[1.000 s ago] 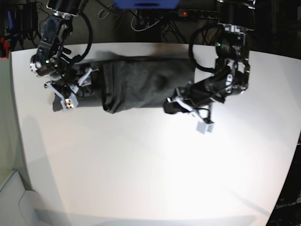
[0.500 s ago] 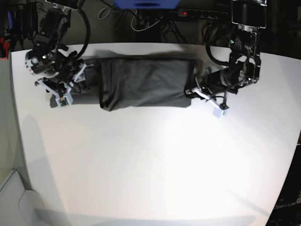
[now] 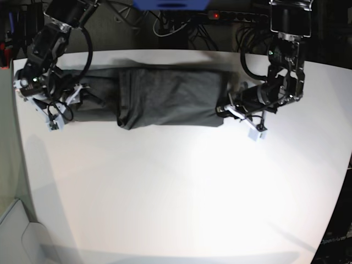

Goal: Layout the t-shirt on the table in an organized manner, then fold the t-shirt properly
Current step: 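Press the folded bundle ends with both grippers, then fold the bundle end with the right gripper toward the left gripper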

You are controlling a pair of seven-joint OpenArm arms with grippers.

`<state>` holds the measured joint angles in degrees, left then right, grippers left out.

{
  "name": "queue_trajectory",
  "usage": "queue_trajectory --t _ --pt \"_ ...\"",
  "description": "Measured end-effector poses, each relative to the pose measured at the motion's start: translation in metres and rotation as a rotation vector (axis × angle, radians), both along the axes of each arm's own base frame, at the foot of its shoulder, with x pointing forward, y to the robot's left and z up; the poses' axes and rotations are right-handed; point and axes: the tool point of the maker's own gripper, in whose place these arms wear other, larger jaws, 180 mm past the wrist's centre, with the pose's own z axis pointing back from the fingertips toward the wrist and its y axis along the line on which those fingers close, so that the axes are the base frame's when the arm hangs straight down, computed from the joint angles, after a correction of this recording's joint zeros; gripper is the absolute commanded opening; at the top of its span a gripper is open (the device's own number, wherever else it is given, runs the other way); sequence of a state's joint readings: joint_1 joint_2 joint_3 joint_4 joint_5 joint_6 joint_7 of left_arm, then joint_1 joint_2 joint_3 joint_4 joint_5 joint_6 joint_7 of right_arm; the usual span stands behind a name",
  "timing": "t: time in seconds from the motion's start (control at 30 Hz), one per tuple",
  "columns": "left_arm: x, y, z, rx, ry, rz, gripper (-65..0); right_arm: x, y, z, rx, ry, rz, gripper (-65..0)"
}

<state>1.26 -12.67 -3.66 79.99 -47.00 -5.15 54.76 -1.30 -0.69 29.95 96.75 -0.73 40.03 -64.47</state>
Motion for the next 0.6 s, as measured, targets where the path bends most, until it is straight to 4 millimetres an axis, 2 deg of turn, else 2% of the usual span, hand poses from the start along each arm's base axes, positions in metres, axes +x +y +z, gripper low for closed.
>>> queue_trajectory --t 0.1,0.4,0.53,0.6 --pt "0.0 0.0 0.0 0.0 0.0 0.0 -64.8 -0.005 -0.003 -0.013 0.031 0.036 -0.014 -28.0" --pt "0.0 0.0 0.0 0.0 0.0 0.0 -64.8 0.001 0.004 -0.022 0.077 0.032 -0.018 -28.1" --pt "0.0 0.0 0.0 0.0 0.0 0.001 -64.8 0.012 0.007 -0.029 0.119 -0.005 -0.019 -28.6" --pt "0.0 0.0 0.0 0.0 0.0 0.001 -64.8 0.013 0.008 -0.03 0.127 -0.009 -0.02 -31.8"
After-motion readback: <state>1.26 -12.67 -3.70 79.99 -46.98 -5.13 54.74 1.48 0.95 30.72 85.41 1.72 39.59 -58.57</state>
